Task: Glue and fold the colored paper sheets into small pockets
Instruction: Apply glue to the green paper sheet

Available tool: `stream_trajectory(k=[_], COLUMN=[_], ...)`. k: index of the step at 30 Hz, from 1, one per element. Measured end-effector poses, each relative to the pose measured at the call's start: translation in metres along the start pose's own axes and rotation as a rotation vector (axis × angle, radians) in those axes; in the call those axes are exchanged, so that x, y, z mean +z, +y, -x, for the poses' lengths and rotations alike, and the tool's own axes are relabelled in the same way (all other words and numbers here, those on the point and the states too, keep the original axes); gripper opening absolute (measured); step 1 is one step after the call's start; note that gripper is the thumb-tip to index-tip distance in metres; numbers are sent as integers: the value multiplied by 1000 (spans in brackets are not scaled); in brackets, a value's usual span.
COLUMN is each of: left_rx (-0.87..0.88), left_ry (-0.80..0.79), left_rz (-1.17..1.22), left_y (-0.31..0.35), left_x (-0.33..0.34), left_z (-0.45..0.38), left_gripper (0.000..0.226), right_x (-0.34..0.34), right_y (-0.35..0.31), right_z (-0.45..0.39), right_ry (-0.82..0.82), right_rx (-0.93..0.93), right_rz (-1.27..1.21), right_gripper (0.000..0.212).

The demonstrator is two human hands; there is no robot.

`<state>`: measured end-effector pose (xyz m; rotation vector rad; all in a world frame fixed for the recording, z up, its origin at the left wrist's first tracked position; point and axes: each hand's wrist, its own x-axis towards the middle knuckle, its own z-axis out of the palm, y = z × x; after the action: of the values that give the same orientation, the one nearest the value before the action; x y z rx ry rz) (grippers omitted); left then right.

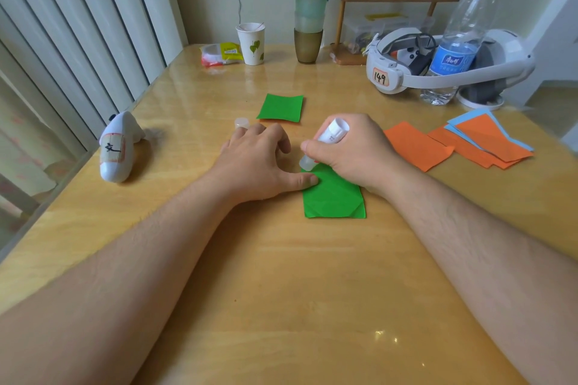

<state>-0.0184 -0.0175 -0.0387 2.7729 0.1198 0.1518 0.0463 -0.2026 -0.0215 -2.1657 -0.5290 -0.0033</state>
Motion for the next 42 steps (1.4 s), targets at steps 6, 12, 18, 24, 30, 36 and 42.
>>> stream_trajectory(k=[6,12,18,24,30,36,42], left_rx=[4,10,18,22,18,14,13], left_ry=[-10,-15,-15,-19,-22,-20,-10], left_rz=[7,17,14,10,6,10,16], left_y=[-2,-2,-1,-2,-1,0,1], left_x=[-1,-3,-4,-3,-4,-4,-4], left_z=[1,2,3,2,2,3,3], left_gripper=[78,74,71,73,71,72,74], right_x=[-17,-29,-33,-35,-35,-22,-5], right_y=[2,9,14,17,19,10,3], right_z=[1,2,1,2,-6,-1,2], right_ry=[37,50,58,32,154,112,31], right_rx=[-12,8,13,21,77,-63,-110], right_rz=[160,179,187,151,-226,-235,-148], right_gripper=[29,28,27,21,11,15,20])
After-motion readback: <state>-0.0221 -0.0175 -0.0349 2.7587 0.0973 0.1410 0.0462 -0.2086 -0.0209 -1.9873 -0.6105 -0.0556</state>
